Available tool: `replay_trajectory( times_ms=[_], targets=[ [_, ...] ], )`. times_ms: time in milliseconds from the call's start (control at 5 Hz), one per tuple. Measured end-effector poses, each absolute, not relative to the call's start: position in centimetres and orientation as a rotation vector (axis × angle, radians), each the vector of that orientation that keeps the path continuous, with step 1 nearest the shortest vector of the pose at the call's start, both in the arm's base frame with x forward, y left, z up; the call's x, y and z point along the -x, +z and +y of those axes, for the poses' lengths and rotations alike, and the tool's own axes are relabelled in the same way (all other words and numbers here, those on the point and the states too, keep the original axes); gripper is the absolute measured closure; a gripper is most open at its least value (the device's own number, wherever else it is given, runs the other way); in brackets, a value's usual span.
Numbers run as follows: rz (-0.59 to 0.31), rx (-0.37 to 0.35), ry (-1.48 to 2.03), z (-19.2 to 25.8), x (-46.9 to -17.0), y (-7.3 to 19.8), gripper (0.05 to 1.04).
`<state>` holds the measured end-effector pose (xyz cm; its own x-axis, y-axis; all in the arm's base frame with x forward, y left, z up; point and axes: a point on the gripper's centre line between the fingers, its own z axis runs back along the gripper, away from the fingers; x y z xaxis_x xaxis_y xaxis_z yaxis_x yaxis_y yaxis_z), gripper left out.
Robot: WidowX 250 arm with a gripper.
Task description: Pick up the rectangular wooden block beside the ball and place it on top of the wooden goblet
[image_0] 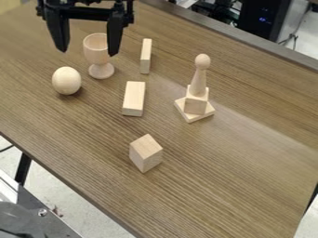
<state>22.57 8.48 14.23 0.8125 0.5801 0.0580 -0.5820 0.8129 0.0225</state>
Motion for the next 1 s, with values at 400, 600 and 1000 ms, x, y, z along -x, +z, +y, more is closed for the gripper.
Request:
replay_trajectory(
  times_ms=[400,600,1000],
  targets=[
    [-0.006,-0.030,0.524,8.4,-23.0,12.4,0.083],
    [0.054,-0.023,0.420,8.5,-23.8,10.8,0.083],
    [0.071,-0.023,0.308,9.0,-25.9,7.1,0.083]
  ],
)
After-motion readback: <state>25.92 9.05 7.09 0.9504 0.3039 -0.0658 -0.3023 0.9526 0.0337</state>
